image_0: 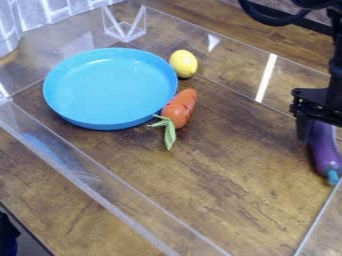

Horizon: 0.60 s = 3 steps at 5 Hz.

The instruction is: Put the purple eggplant on the blue tray

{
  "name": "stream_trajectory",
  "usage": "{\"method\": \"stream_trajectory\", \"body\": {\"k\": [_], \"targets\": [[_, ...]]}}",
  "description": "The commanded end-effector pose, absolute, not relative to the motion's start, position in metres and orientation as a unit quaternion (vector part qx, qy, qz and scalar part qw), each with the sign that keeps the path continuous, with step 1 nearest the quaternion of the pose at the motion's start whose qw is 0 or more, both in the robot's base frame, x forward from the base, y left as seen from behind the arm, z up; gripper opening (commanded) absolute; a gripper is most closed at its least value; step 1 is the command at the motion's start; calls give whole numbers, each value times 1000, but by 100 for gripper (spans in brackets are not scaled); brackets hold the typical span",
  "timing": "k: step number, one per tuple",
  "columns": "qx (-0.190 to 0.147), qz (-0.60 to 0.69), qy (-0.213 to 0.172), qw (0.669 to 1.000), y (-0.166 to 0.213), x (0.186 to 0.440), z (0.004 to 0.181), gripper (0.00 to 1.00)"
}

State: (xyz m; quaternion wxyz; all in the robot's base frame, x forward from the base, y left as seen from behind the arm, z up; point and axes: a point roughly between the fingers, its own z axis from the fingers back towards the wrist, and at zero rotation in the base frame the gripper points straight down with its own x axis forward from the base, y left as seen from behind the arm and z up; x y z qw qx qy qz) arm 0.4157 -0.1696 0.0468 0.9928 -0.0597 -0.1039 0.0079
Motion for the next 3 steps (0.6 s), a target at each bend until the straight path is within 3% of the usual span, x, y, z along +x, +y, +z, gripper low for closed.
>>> {"method": "stream_trajectory", "body": {"k": [1, 2, 3], "targets": [[-71, 7, -139, 988, -178, 434, 65, 0], [-67, 3, -141, 988, -177, 439, 69, 0], [-66, 6, -151, 986, -170, 443, 86, 0]]}}
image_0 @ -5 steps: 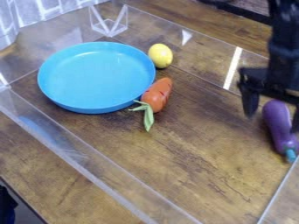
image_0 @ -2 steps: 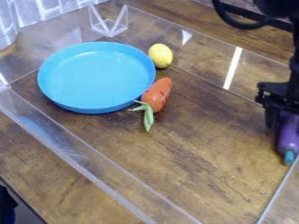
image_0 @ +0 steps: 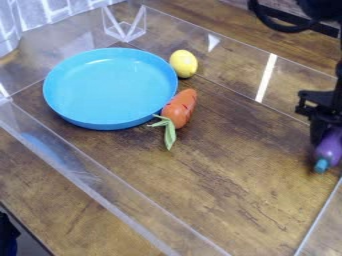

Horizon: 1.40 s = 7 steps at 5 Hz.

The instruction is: Put the purple eggplant on the blue tray

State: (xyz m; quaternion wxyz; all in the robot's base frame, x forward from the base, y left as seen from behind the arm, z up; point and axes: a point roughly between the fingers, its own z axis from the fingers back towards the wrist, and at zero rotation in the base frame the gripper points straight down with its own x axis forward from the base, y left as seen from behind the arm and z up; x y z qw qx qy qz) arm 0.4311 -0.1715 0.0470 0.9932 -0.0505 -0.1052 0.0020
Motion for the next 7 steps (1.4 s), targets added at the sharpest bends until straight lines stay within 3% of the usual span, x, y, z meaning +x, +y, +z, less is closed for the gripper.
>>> {"method": "stream_trajectory", "body": {"k": [1, 2, 4, 5, 7], "targets": [[-62, 6, -160, 985, -168, 439, 103, 0], [-57, 6, -165, 985, -167, 434, 115, 0], [-45, 14, -192, 980, -121, 411, 175, 0], [-44, 29, -196, 979, -117, 385, 167, 0], [-40, 21, -186, 981, -167, 363, 144, 0]]}}
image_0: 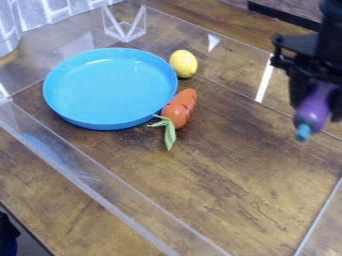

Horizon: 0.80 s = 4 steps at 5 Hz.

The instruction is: Put the purple eggplant on the blue tray

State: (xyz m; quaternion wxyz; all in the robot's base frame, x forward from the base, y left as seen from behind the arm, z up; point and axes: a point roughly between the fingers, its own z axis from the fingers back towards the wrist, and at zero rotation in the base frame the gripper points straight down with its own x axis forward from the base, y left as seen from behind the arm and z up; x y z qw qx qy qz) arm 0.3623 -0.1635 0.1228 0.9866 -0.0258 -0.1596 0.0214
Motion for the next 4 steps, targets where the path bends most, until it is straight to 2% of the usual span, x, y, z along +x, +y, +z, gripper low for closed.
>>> {"method": "stream_trajectory", "body": {"k": [1, 2, 3, 4], "targets": [[-40, -11, -181, 983, -174, 347, 139, 0], [-32, -16, -189, 981, -153, 342, 162, 0], [-20, -2, -199, 980, -124, 337, 159, 0], [-17, 1, -197, 980, -116, 331, 158, 0]]}}
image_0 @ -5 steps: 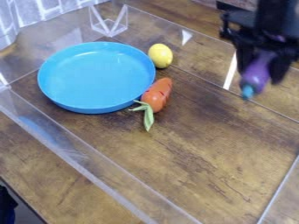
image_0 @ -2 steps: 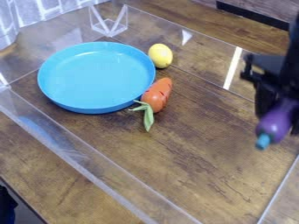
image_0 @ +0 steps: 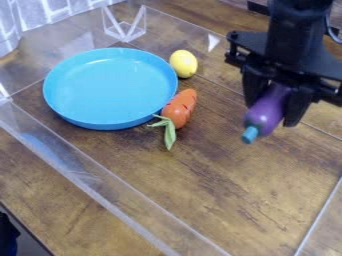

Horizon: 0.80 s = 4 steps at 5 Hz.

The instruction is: Put the purple eggplant on the blue tray

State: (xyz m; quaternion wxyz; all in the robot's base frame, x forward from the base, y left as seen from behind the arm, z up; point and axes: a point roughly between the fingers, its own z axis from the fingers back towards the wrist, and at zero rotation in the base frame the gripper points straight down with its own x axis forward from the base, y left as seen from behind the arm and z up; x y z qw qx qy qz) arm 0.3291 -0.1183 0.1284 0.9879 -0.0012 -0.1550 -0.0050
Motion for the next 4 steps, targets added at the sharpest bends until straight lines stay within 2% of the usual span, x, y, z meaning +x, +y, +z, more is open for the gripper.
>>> {"method": "stream_trajectory", "body": {"k": [1, 2, 3, 4], "targets": [[-12, 17, -195, 981, -107, 332, 158, 0], [-8, 28, -192, 981, -104, 335, 154, 0], [-11, -21, -189, 982, -90, 327, 156, 0], [-13, -58, -190, 980, -47, 317, 159, 0]]}}
